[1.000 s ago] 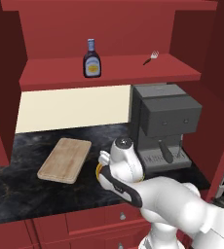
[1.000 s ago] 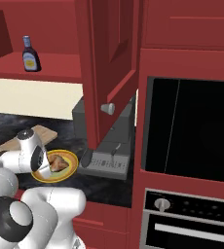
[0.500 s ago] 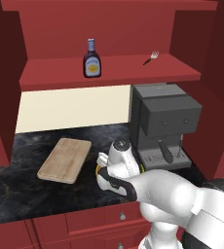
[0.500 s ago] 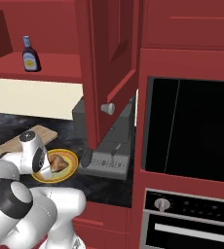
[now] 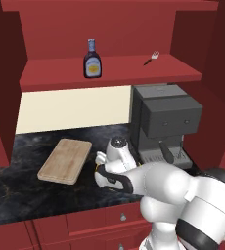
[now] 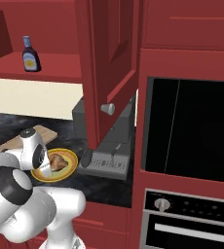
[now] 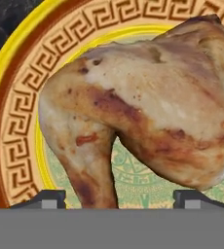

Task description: Pick the chicken drumstick from the plate and place it on the cutting board. Then pick the condiment bottle from the cabinet and place it next to the cutting board.

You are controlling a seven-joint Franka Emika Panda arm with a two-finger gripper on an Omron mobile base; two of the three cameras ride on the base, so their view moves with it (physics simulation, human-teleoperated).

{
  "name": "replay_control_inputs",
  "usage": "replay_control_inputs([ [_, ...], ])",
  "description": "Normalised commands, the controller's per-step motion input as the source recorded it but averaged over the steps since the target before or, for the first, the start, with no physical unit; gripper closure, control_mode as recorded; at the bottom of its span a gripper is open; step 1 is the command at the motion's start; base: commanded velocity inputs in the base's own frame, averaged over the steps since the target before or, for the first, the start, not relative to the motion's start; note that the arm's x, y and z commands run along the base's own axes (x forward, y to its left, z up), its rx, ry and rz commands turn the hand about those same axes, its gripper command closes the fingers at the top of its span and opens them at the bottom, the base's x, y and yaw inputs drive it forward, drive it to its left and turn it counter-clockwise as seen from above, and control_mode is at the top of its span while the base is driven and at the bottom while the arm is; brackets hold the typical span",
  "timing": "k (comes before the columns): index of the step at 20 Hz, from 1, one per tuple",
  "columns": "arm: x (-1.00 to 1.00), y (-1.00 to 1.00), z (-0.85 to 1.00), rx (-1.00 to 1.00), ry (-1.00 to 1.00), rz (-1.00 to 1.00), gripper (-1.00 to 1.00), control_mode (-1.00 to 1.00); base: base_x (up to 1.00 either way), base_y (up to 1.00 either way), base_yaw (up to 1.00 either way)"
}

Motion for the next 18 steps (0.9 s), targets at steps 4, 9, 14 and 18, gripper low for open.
replay_control_inputs([
  [4,0.00,0.00,0.00,0.00,0.00,0.00,1.00,-1.00,0.00,0.00,0.00],
  [9,-0.10,0.00,0.07,0.00,-0.02,0.00,1.00,-1.00,0.00,0.00,0.00],
  [14,-0.14,0.00,0.25,0.00,-0.06,0.00,1.00,-1.00,0.00,0.00,0.00],
  [18,-0.08,0.01,0.31,0.00,-0.05,0.00,1.00,-1.00,0.00,0.00,0.00],
])
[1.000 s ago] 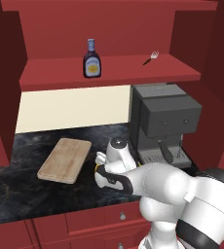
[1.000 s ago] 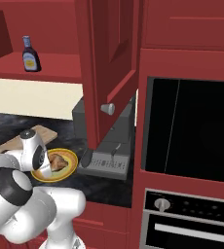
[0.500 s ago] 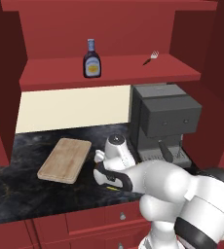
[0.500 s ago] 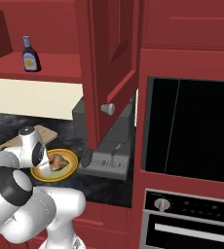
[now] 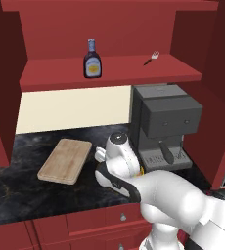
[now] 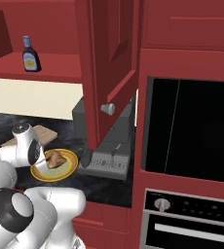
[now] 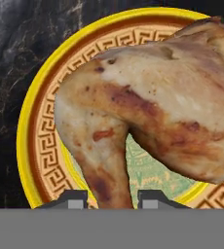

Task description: Pick the chicken drumstick from the plate and place it on the cutting board. Then pick the condiment bottle from the cabinet and place it next to the cutting board.

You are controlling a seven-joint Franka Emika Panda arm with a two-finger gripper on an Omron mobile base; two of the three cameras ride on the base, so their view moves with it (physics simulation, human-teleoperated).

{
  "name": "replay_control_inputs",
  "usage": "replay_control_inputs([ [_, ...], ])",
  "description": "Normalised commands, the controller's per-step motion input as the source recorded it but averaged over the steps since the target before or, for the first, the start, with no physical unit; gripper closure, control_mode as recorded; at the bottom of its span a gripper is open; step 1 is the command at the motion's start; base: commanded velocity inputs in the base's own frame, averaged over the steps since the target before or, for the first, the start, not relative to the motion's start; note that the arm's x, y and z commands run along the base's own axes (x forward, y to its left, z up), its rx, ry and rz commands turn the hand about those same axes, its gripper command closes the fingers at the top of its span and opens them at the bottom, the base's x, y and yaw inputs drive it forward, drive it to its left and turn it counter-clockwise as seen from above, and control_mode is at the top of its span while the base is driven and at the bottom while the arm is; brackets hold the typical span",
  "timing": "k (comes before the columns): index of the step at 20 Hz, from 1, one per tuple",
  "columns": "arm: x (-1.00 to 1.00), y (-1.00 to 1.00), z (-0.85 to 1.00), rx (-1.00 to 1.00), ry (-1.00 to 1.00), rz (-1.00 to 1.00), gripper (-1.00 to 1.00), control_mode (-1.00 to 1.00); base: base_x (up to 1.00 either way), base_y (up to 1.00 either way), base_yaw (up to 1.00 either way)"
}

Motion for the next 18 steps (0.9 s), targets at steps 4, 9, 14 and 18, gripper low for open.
replay_control_inputs([
  [4,0.00,0.12,0.22,0.00,-0.07,0.00,1.00,-1.00,0.00,0.00,0.00],
  [9,0.00,0.18,0.16,0.01,-0.03,0.00,1.00,-1.00,0.00,0.00,0.00],
  [14,0.02,0.25,0.08,0.01,0.00,0.00,1.00,-1.00,0.00,0.00,0.00],
  [18,0.09,0.29,0.05,0.01,0.00,0.00,1.00,-1.00,0.00,0.00,0.00],
])
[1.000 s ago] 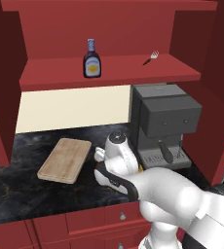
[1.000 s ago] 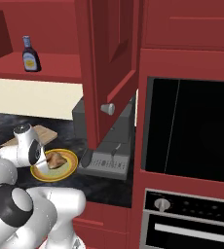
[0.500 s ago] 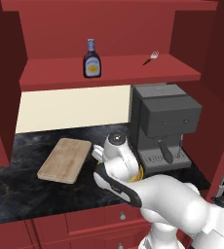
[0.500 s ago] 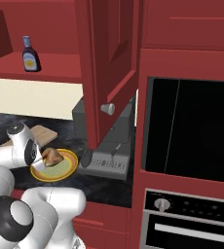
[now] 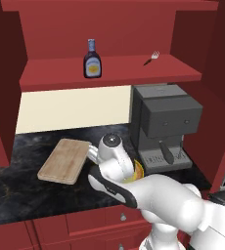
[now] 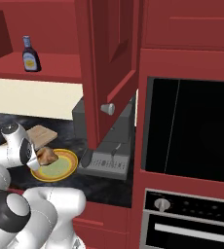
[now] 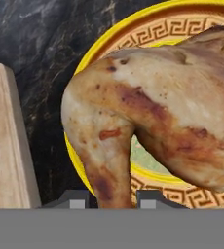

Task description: Pick the chicken drumstick from the plate and place it on the cutting board. Then pick the condiment bottle from the cabinet and place it next to the cutting board.

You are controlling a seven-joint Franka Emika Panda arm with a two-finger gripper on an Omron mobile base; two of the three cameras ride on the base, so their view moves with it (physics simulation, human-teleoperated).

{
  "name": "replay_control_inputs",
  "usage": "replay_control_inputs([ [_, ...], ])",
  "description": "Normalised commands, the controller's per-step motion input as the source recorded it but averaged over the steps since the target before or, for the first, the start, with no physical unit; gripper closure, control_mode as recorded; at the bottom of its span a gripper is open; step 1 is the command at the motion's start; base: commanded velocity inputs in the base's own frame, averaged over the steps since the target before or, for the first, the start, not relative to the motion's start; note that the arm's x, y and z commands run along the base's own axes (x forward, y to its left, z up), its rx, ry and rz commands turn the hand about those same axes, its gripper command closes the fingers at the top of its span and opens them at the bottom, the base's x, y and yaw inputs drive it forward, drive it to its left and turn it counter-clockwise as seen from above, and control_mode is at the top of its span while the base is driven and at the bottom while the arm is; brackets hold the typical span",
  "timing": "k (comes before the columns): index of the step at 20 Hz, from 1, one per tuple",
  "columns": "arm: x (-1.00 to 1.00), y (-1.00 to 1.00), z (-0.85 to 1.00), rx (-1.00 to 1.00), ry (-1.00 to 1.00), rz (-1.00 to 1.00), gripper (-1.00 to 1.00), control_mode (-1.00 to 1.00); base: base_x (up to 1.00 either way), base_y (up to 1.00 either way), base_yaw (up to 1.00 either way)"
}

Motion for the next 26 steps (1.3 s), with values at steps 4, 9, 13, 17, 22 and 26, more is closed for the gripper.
replay_control_inputs([
  [4,0.14,0.29,0.03,0.01,0.00,0.00,1.00,-1.00,0.00,0.00,0.00],
  [9,0.18,0.28,0.01,0.00,0.01,0.00,1.00,-1.00,0.00,0.00,0.00],
  [13,0.28,0.28,0.00,0.00,0.03,0.00,1.00,-1.00,0.00,0.00,0.00],
  [17,0.29,0.28,0.00,0.00,0.04,0.00,1.00,-1.00,0.00,0.00,0.00],
  [22,0.25,0.30,0.00,0.00,0.04,0.00,1.00,-1.00,0.00,0.00,0.00],
  [26,0.25,0.33,0.00,0.00,0.03,0.00,1.00,-1.00,0.00,0.00,0.00],
])
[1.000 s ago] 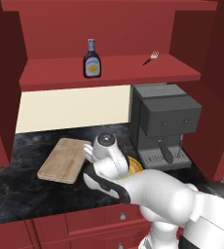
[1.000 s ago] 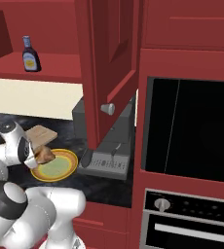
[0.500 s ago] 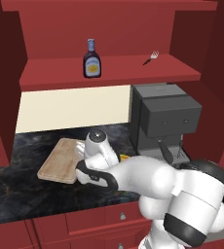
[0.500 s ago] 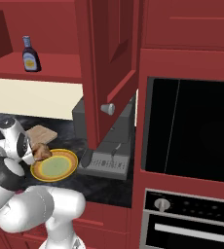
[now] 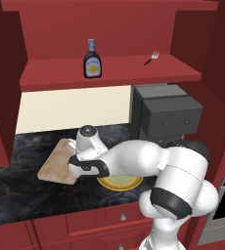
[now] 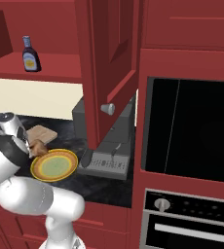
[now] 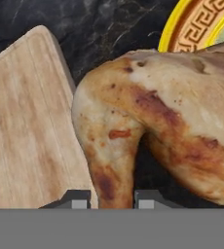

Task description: Pick the chicken drumstick from the plate and place it on the cutting board. Then pick the condiment bottle from the cabinet and place it next to the cutting board.

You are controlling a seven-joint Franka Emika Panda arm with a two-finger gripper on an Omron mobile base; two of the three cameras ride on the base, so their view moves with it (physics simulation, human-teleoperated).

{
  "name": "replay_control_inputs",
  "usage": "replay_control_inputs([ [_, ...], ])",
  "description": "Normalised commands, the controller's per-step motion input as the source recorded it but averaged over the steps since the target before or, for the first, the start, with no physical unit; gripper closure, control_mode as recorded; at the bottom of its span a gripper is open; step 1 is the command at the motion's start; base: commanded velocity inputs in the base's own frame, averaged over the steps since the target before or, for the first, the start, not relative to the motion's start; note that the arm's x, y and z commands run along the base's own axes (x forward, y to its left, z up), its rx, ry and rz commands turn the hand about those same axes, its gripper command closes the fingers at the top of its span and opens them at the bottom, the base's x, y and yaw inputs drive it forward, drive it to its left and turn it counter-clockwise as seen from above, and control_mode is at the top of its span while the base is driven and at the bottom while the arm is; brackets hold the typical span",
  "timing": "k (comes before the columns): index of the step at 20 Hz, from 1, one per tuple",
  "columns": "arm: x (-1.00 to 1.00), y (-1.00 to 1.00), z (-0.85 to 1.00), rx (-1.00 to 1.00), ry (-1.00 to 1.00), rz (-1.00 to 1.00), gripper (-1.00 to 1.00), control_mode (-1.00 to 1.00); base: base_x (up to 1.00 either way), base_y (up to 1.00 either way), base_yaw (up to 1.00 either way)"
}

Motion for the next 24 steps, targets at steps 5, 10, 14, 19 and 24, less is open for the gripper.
replay_control_inputs([
  [5,0.24,0.35,0.00,0.00,0.01,0.00,1.00,-1.00,0.00,0.00,0.00],
  [10,0.24,0.28,0.00,0.00,0.00,-0.01,1.00,-1.00,0.00,0.00,0.00],
  [14,0.06,0.35,0.00,-0.03,-0.04,-0.05,1.00,-1.00,0.00,0.00,0.00],
  [19,0.01,0.46,0.00,-0.05,-0.06,-0.06,1.00,-1.00,0.00,0.00,0.00],
  [24,0.07,0.44,0.00,-0.05,-0.03,-0.07,1.00,-1.00,0.00,0.00,0.00],
])
